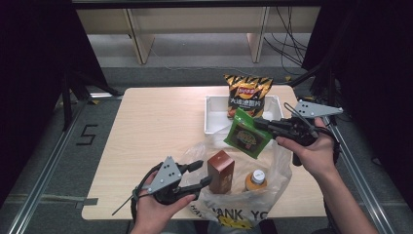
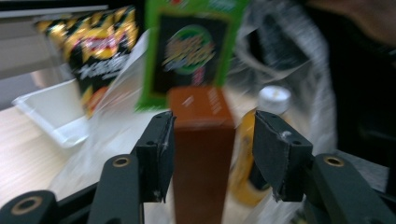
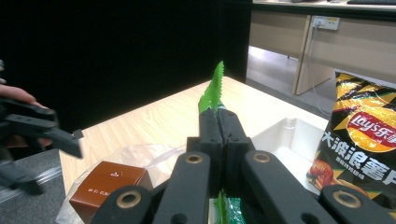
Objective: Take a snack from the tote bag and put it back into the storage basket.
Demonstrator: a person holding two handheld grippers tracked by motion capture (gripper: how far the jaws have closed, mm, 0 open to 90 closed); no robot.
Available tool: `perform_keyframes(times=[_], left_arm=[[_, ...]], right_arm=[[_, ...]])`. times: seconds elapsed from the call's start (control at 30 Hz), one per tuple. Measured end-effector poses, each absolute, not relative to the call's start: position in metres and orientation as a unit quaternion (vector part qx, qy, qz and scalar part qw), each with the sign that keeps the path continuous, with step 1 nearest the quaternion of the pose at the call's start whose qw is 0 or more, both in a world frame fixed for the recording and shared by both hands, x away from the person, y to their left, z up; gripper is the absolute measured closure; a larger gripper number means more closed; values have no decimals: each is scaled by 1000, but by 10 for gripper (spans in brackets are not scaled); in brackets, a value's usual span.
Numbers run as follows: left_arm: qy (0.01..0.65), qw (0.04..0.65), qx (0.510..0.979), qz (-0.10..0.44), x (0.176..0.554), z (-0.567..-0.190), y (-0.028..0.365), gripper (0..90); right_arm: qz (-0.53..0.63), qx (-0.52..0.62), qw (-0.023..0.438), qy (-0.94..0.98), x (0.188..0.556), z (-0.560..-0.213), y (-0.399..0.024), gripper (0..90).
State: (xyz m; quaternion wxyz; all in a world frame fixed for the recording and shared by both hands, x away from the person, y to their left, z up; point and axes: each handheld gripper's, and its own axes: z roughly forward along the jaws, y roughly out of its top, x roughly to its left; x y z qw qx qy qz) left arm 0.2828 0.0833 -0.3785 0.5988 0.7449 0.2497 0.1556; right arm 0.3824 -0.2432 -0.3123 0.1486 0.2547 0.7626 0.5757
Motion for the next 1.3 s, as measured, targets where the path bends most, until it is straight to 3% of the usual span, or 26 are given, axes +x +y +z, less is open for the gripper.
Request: perform_keyframes(times=[0.13,0.57,0.83,1.3], left_arm=[[230,600,754,137,288,-371,64,484],[201,593,770,127,294,-368,37,476],[190,601,767,123,294,-364,28,474],[168,589,785,91,299,-370,-13,452]], right_arm=[[570,259,162,762,381,-314,-240,900],[579,255,130,763,384,-306,-225,900],[593,234,169,752,384,-285,-224,900],[539,275,132,785,388,-311,-217,900]])
